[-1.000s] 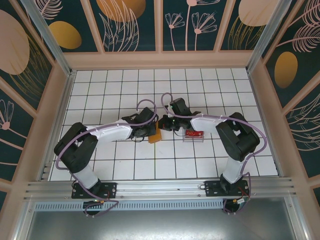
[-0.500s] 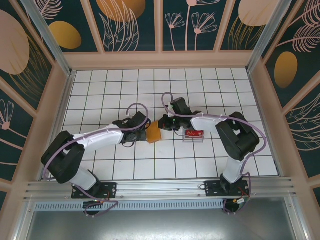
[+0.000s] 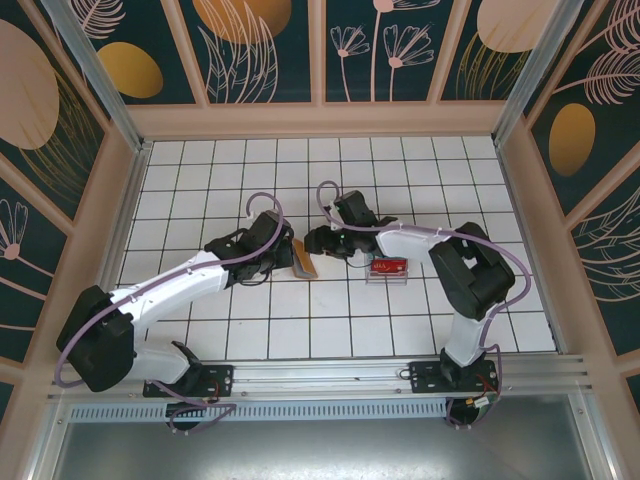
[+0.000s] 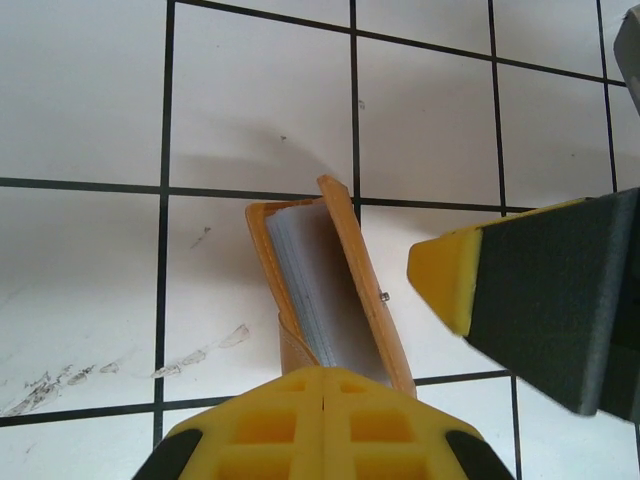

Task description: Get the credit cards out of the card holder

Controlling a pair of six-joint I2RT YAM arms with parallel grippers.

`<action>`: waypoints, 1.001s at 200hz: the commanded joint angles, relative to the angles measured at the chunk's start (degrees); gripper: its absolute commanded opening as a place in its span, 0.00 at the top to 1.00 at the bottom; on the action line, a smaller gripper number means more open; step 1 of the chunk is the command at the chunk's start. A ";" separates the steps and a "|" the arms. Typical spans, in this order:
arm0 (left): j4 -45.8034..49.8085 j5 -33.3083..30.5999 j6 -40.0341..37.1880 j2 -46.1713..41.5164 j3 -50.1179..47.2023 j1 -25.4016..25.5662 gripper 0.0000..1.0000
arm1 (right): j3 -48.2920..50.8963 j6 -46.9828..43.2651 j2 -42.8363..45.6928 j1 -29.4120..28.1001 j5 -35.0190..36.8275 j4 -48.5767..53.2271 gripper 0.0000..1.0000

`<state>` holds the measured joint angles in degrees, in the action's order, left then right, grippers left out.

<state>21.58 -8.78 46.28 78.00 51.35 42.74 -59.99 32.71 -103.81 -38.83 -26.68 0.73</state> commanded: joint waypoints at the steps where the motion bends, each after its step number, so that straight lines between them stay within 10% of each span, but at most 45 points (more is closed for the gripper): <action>1: -1.28 0.78 -0.62 -0.99 1.10 -0.31 1.00 | -2.63 -2.12 -0.52 -1.09 -1.01 1.20 0.44; 96: 2.05 -1.48 -1.09 -1.27 2.76 -0.30 1.00 | -5.87 -5.73 -3.20 -1.32 5.42 8.85 0.42; 160: 7.90 -5.89 -3.36 -2.06 2.73 -0.97 1.00 | -3.54 -4.17 -1.36 1.04 9.93 9.79 0.63; 200: 8.19 -6.31 -4.31 -2.32 1.71 -1.76 1.00 | -2.61 -3.63 -1.65 1.04 8.97 8.70 0.97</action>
<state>27.75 -13.08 43.64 76.79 53.15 41.58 -63.57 29.12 -105.93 -37.76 -18.02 9.10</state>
